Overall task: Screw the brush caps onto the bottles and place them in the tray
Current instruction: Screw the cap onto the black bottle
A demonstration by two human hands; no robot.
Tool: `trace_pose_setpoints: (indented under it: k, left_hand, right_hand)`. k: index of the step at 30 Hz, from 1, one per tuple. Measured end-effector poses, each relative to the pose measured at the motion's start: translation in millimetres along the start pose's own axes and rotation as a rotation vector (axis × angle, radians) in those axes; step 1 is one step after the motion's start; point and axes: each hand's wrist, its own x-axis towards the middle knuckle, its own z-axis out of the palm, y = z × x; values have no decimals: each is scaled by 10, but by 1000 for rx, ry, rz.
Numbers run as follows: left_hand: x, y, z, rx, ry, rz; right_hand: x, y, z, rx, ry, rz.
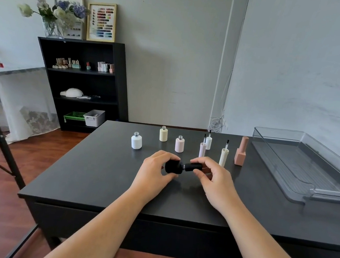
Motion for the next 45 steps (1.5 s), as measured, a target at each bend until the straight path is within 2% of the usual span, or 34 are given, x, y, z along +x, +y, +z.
trace_pose_setpoints:
  k: [6,10,13,17,21,24,29,35,40,42,45]
  left_hand:
    - [3,6,-8,18,-16,8]
    - [4,3,-10,15,-5,1]
    - [6,-1,-14,10,-6,-7]
    - [3,-8,-12,5,-7,6]
    - [6,-16,-9,5,0,0]
    - [15,-22,-7,10,0,-10]
    - [10,-25,0,-8,0,-14]
    - [9,-25,0,-4,-4,-20]
    - [10,-25,-6,-8,-13,-20]
    - [8,-28,-5,-11,-8,-24]
    - [8,-24,-4,-14,-7,-23]
  right_hand:
    - [25,1,26,-97,6,49]
    - [23,15,28,-2,-29,59]
    - [19,21,28,-31,-52,42]
    - [30,13,32,-78,5,81]
    - [34,8,33,6,-14,88]
    - [23,28,30,-38,-53,35]
    - [31,26,35,-71,-8,76]
    - [20,30,28,-53,-43,24]
    - [29,10,25,-70,2,88]
    - [27,7,30,6,7,107]
    - [18,19,24,-6,-18,57]
